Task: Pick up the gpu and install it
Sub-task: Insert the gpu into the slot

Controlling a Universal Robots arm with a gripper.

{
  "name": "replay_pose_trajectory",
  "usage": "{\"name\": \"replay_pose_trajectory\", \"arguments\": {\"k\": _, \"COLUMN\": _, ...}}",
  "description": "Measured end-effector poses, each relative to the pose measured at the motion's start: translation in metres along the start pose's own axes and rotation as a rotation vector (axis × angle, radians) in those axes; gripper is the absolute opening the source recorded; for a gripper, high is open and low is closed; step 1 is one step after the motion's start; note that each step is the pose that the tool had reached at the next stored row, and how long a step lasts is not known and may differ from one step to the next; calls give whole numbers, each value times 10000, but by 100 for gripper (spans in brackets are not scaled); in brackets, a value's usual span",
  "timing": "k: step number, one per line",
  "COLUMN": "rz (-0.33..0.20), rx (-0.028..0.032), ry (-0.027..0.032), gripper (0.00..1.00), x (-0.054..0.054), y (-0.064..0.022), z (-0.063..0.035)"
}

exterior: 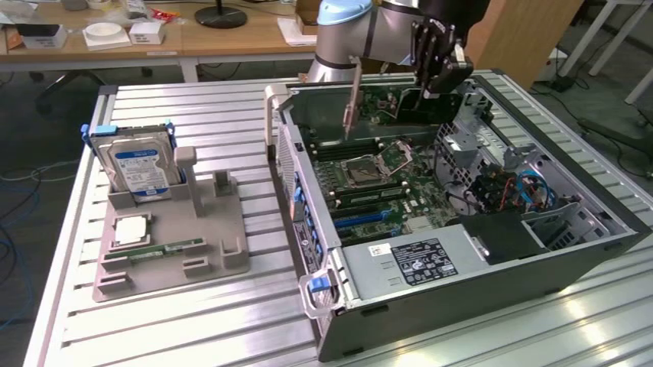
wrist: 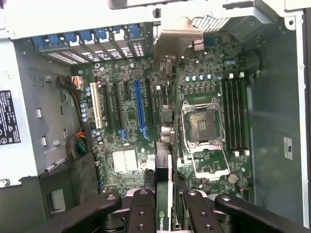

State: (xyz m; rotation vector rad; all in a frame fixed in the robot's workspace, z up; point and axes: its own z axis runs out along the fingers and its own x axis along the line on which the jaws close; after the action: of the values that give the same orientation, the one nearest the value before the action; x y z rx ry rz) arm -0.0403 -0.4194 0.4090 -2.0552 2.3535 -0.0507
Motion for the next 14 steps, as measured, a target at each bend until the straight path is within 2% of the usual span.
{"name": "replay_pose_trajectory", "arguments": {"k": 2, "rz": -129, "rx": 43, "ry": -10, "gripper": 26, "x": 0, "y": 0, "z": 16}}
{"name": "replay_pose_trajectory", "arguments": {"k": 6, "rz": -679, "rx": 56, "ry": -32, "gripper": 26, "x": 0, "y": 3, "z": 72}}
{"name": "replay_pose_trajectory", "arguments": {"k": 11, "rz": -704, "rx": 58, "ry": -33, "gripper": 26, "x": 5, "y": 52, "z": 161}}
{"name": "replay_pose_trajectory", "arguments": {"k": 14, "rz": -702, "rx": 70, "ry": -88, "gripper": 26, "x": 8, "y": 57, "z": 201}}
